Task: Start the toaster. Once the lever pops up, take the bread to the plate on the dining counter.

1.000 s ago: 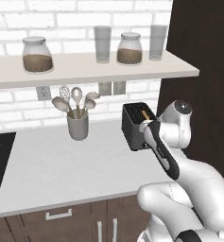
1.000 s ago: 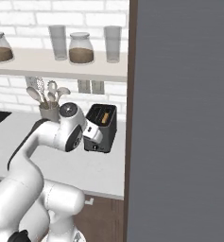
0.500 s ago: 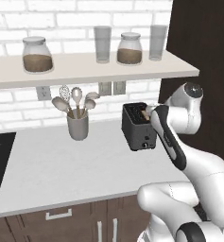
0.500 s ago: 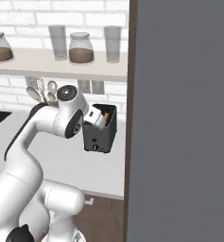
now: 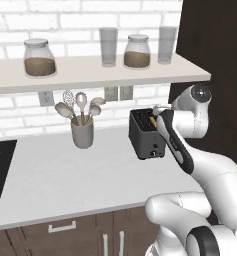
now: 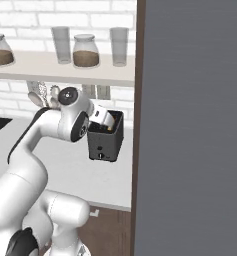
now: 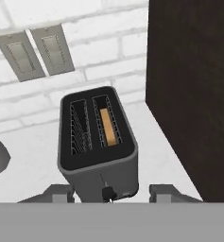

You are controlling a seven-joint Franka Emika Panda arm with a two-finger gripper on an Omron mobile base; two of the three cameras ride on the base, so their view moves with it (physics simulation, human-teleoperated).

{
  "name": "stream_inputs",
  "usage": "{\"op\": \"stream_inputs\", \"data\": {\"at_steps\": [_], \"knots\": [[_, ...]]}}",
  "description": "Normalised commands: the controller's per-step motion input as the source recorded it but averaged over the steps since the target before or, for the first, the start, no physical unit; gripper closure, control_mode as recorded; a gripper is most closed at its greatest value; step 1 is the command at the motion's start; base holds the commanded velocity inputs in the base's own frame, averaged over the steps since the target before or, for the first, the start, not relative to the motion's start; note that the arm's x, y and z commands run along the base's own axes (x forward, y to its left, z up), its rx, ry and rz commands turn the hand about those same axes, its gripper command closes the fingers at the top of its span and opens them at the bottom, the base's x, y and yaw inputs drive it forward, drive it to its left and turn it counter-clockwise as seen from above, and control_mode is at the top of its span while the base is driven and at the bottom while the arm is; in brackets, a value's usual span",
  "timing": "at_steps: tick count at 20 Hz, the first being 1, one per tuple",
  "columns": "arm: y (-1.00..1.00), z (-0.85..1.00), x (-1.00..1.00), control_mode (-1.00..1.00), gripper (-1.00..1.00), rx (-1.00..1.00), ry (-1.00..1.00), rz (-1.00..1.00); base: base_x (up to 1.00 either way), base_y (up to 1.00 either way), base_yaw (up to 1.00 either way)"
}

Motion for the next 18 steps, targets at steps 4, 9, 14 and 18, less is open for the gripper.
{"op": "stream_inputs", "data": {"at_steps": [4, 9, 14, 18], "knots": [[0.17, 0.0, 0.0, -1.0, -1.0, -0.12, -0.08, 0.07, 0.0, 0.0, 0.0], [0.0, 0.0, -0.01, -1.0, -1.0, -0.01, -0.03, 0.02, 0.0, 0.0, 0.0], [0.0, 0.0, 0.0, -1.0, -1.0, 0.0, 0.0, 0.0, 0.0, 0.0, 0.0], [0.0, 0.0, 0.0, -1.0, -1.0, 0.0, 0.0, 0.0, 0.0, 0.0, 0.0]]}}
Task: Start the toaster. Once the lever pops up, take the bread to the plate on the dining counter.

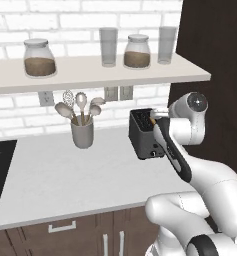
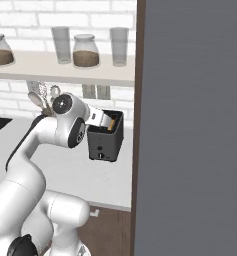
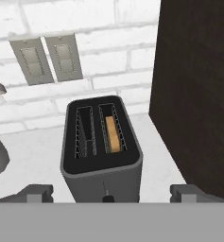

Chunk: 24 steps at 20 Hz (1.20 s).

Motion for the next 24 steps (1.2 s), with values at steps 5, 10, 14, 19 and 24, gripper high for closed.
{"op": "stream_inputs", "data": {"at_steps": [5, 10, 14, 19, 24], "knots": [[0.0, 0.0, 0.0, -1.0, -1.0, 0.0, 0.0, 0.0, 0.0, 0.0, 0.0], [0.0, 0.0, 0.0, -1.0, -1.0, 0.0, 0.0, 0.0, 0.0, 0.0, 0.0], [0.0, 0.0, 0.0, -1.0, -1.0, 0.0, 0.0, 0.0, 0.0, 0.0, 0.0], [0.0, 0.0, 0.0, -1.0, -1.0, 0.0, 0.0, 0.0, 0.0, 0.0, 0.0], [0.0, 0.0, 0.0, -1.0, -1.0, 0.0, 0.0, 0.0, 0.0, 0.0, 0.0]]}}
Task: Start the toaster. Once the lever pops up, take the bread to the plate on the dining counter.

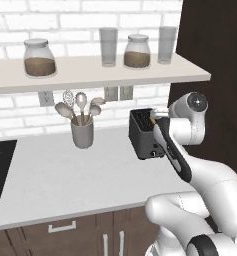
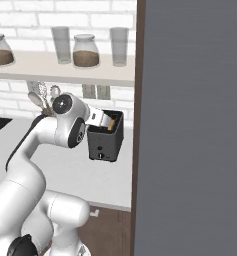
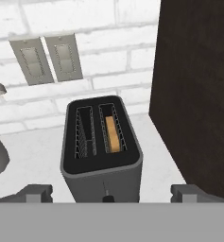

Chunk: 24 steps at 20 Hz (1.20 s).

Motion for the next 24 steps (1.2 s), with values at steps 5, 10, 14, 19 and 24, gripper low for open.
{"op": "stream_inputs", "data": {"at_steps": [5, 10, 14, 19, 24], "knots": [[0.0, 0.0, 0.0, -1.0, -1.0, 0.0, 0.0, 0.0, 0.0, 0.0, 0.0], [0.0, 0.0, 0.0, -1.0, -1.0, 0.0, 0.0, 0.0, 0.0, 0.0, 0.0], [0.0, 0.0, 0.0, -1.0, -1.0, 0.0, 0.0, 0.0, 0.0, 0.0, 0.0], [0.0, 0.0, 0.0, -1.0, -1.0, 0.0, 0.0, 0.0, 0.0, 0.0, 0.0], [0.0, 0.0, 0.0, -1.0, -1.0, 0.0, 0.0, 0.0, 0.0, 0.0, 0.0]]}}
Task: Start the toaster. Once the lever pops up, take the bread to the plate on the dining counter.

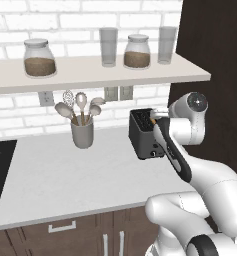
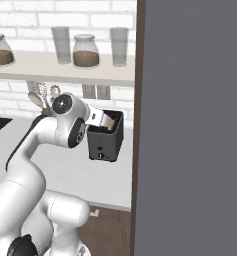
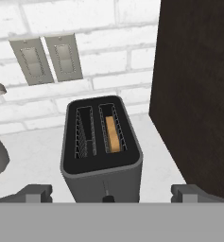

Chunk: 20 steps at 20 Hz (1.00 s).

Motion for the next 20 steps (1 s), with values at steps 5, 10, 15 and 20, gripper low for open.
{"op": "stream_inputs", "data": {"at_steps": [5, 10, 15, 20], "knots": [[0.0, 0.0, 0.0, -1.0, -1.0, 0.0, 0.0, 0.0, 0.0, 0.0, 0.0], [0.0, 0.0, 0.0, -1.0, -1.0, 0.0, 0.0, 0.0, 0.0, 0.0, 0.0], [0.0, 0.0, 0.0, -1.0, -1.0, 0.0, 0.0, 0.0, 0.0, 0.0, 0.0], [0.0, 0.0, 0.0, -1.0, -1.0, 0.0, 0.0, 0.0, 0.0, 0.0, 0.0]]}}
